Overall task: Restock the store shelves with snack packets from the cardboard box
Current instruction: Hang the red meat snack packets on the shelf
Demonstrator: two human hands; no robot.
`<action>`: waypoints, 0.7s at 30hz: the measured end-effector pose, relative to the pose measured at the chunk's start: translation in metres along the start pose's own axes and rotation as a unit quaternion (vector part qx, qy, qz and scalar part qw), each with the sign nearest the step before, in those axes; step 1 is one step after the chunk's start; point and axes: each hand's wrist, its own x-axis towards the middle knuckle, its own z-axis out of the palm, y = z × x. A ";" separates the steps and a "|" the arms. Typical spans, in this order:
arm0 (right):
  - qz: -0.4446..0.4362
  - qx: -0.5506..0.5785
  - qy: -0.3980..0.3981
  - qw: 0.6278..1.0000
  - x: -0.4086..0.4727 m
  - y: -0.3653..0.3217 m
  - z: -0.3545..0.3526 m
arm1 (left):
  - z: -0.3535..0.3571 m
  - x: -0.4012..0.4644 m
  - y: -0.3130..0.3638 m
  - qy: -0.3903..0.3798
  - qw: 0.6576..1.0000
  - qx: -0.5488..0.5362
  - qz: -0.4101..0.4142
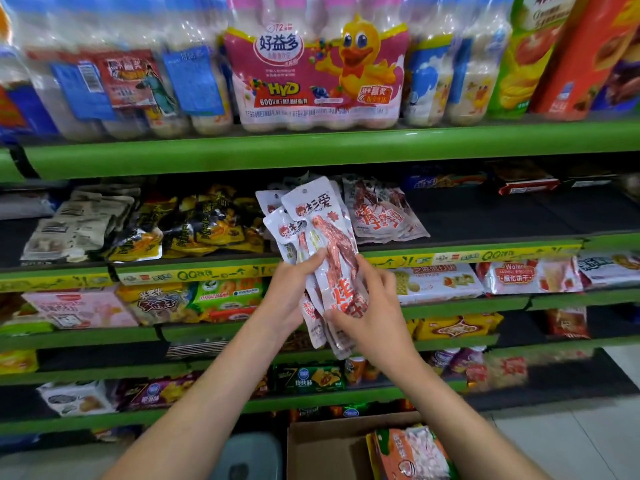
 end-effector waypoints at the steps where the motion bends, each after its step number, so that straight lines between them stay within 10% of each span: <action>1: 0.009 0.030 0.008 0.999 0.000 0.000 -0.001 | 0.001 0.000 0.000 -0.004 1.000 -0.002 0.000; 21: 0.206 0.362 0.097 0.904 -0.002 0.025 -0.018 | -0.023 0.011 0.041 0.054 0.995 0.082 0.018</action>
